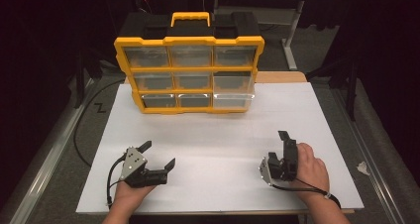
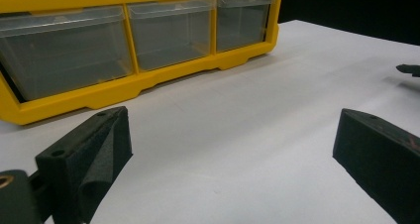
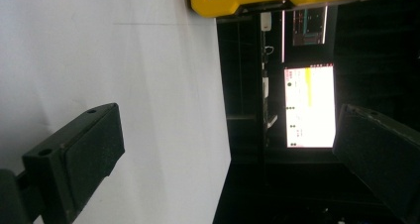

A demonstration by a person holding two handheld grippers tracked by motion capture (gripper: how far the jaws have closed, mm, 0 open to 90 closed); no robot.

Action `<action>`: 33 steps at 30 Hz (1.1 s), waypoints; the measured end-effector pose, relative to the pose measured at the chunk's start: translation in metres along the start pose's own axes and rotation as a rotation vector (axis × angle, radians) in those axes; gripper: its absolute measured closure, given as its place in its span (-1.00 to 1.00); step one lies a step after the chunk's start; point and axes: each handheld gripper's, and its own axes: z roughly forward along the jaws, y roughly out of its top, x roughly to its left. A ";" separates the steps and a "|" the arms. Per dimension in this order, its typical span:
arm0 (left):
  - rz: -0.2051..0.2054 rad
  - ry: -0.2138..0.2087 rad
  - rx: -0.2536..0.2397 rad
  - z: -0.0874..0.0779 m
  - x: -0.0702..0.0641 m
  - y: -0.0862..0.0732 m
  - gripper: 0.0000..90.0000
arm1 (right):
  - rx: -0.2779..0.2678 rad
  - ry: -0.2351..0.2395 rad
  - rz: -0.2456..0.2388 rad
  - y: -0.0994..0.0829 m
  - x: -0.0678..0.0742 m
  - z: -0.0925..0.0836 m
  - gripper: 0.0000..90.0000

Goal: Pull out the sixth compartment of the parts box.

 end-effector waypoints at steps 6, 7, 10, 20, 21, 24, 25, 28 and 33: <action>0.000 0.000 -0.001 0.000 0.000 0.000 -0.94 | 0.031 0.045 0.126 -0.007 -0.001 0.003 -0.98; 0.000 0.000 -0.001 0.000 0.000 0.000 -0.94 | 0.028 0.053 0.162 -0.009 -0.001 0.004 -0.98; 0.000 0.000 0.001 0.000 0.000 0.000 -0.94 | 0.044 0.104 0.284 -0.014 -0.003 0.006 -0.98; -0.003 -0.005 0.000 0.000 0.001 0.001 -0.94 | 0.027 0.273 0.757 -0.039 -0.009 0.008 -0.98; -0.005 -0.005 0.000 0.000 0.001 0.001 -0.94 | 0.019 0.294 0.801 -0.042 -0.010 0.007 -0.98; -0.009 -0.006 -0.002 0.000 0.001 0.001 -0.94 | -0.001 0.344 0.935 -0.048 -0.011 0.005 -0.98; -0.011 -0.006 -0.004 0.000 0.001 0.001 -0.94 | -0.016 0.353 0.966 -0.049 -0.011 0.004 -0.98; -0.017 -0.004 -0.007 0.000 0.001 0.001 -0.93 | -0.047 0.385 1.057 -0.052 -0.012 0.001 -0.98; -0.020 -0.005 -0.010 0.000 0.001 0.001 -0.94 | -0.096 0.393 1.164 -0.054 -0.016 -0.003 -0.98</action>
